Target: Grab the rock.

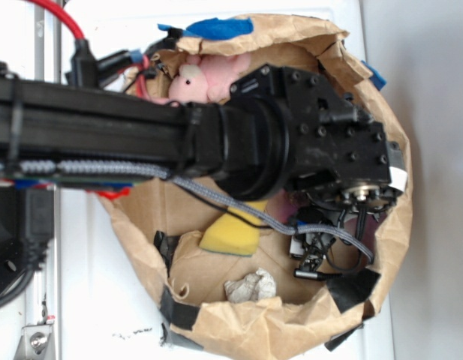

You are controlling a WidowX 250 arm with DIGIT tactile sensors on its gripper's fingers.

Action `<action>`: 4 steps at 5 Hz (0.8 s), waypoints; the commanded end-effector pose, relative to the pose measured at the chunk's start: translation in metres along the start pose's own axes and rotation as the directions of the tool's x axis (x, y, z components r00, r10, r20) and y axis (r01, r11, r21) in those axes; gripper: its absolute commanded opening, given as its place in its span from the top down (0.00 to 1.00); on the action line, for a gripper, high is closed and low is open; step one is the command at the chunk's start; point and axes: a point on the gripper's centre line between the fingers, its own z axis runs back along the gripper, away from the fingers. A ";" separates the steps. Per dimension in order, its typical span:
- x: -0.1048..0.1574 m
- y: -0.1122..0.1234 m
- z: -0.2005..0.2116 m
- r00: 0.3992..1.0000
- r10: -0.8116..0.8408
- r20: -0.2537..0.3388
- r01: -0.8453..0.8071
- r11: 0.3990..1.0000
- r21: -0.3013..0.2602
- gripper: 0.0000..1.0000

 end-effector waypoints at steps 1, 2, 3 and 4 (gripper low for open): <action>0.010 0.001 0.018 0.998 -0.004 0.061 0.004 1.000 0.009 1.00; 0.010 0.005 0.021 0.998 0.005 0.065 -0.005 1.000 0.012 1.00; 0.009 0.011 0.027 0.997 0.022 0.069 -0.023 1.000 0.016 1.00; 0.003 0.018 0.047 0.996 0.051 0.075 -0.053 0.998 0.033 1.00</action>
